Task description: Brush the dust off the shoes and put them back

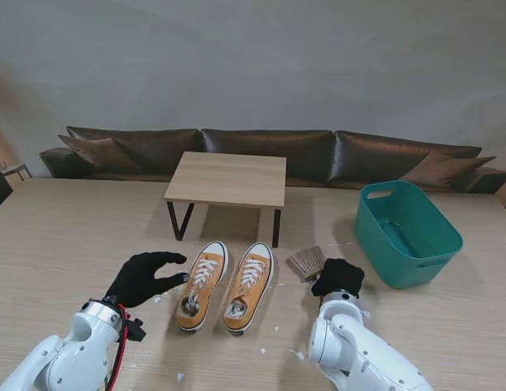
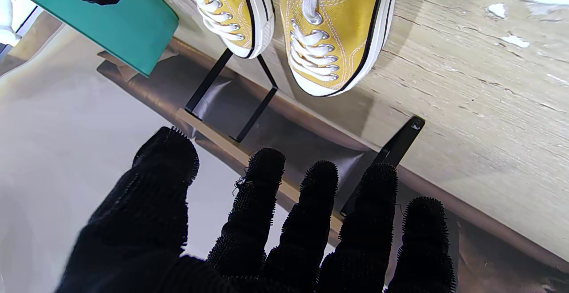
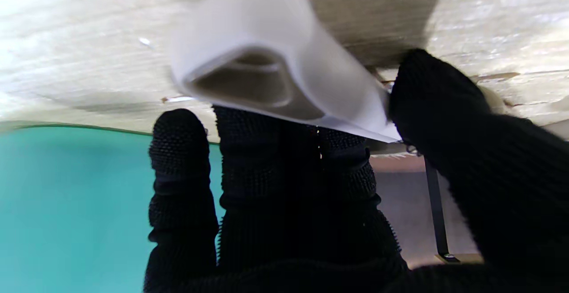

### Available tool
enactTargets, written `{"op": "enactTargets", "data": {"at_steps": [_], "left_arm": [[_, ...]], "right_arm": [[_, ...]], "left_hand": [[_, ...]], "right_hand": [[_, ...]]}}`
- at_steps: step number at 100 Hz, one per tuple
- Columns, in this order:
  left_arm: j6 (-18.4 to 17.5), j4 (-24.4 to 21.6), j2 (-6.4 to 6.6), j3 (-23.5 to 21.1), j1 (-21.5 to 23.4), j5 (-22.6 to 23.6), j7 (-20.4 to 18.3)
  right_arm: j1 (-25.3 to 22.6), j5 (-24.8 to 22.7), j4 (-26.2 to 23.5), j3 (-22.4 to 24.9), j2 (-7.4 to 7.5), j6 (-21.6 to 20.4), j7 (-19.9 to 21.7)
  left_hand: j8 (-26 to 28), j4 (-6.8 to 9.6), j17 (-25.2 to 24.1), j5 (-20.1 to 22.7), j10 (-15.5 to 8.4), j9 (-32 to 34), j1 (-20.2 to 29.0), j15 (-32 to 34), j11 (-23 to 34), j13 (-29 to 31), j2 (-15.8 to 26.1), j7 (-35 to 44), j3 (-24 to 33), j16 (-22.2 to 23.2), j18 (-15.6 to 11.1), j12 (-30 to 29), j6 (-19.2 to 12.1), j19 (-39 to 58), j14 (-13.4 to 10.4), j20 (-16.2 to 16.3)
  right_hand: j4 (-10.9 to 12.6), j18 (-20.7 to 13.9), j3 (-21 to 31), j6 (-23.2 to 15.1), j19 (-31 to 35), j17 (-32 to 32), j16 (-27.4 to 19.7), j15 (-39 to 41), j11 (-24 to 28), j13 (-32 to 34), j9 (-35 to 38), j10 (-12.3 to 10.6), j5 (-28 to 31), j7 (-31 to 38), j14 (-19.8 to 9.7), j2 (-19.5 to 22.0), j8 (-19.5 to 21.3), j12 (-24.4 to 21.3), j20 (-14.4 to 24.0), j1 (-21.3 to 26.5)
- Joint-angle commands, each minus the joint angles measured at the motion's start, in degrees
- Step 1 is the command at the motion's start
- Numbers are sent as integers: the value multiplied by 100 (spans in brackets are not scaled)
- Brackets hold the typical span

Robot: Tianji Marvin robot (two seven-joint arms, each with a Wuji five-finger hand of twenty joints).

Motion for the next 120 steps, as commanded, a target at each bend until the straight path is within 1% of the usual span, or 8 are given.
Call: {"op": "enactTargets", "data": {"at_steps": [1,19,35,46,70,85,99,120], "left_arm": [[20,-8,-19,12,14,-43,-109],[67,1,-20,45,-6,-116,-147],[106,-19,-19,51,1,-159,-183],[110,-27,-26,46,12,-169,-159],[137,-48,-28,43,28,-206,-169],[154,-64,-30,36,40,-220,-171],[155,-74,-33,22,57,-216,-158],[182,-94,-37,11,78,-231,-152]], "right_arm": [[-154,85,379,-49,-45,-15,177],[-171,110,419,2,-29,-240,121],[-216,95,252,34,74,-379,432],[-234,179,241,81,44,-346,407],[-269,268,185,184,29,-342,401],[-297,378,102,255,28,-361,483],[-340,613,63,355,-17,-455,452],[-411,774,-50,460,-26,-560,505]], "left_hand": [[26,226,-17,81,64,157,72,58,20,-92,301,7,-147,75,145,75,-6,-165,103,110],[33,234,-41,103,123,155,101,58,16,-96,404,12,-206,80,148,84,22,-191,142,124],[38,242,-53,124,148,157,129,70,17,-91,465,16,-268,95,155,92,53,-204,177,137],[47,248,-61,159,181,152,149,84,15,-89,491,30,-307,110,157,96,75,-211,200,144],[60,263,-66,173,223,150,192,109,17,-93,543,34,-390,142,171,106,113,-217,233,162],[66,271,-64,186,234,142,218,110,14,-101,569,36,-437,151,166,108,121,-219,243,173],[70,279,-60,191,246,147,236,121,16,-89,580,35,-480,163,173,110,131,-220,256,182],[78,287,-66,226,255,147,265,128,16,-90,602,46,-520,174,176,111,142,-225,270,190]], "right_hand": [[369,-44,216,-627,317,411,88,253,-319,330,520,-255,314,-179,-168,-38,-668,-189,-155,1115],[478,-51,295,-555,353,44,641,1101,319,105,129,-52,375,-1,-161,605,-492,663,-183,1180],[394,-191,471,-384,468,-821,1348,2921,2029,-985,-1172,-168,-234,354,-300,1521,2199,2217,136,1045],[304,-227,873,-321,560,-1039,1435,3392,2605,-1244,-1485,-267,-590,1054,-341,1479,3085,2618,244,862],[181,-57,1001,78,521,-554,736,2360,2174,-919,-1675,-225,-1283,2217,-148,1523,3513,1918,249,751],[-26,255,1572,410,738,394,512,1978,2495,218,-1040,-400,-1726,2540,-169,654,3432,1050,211,806],[-245,333,1277,341,868,957,931,2723,2918,381,-525,-621,-1917,2420,-410,1125,3326,639,141,815],[158,103,428,604,787,1707,1584,3804,2783,385,19,-481,-1665,1735,-895,1465,2692,637,39,699]]}}
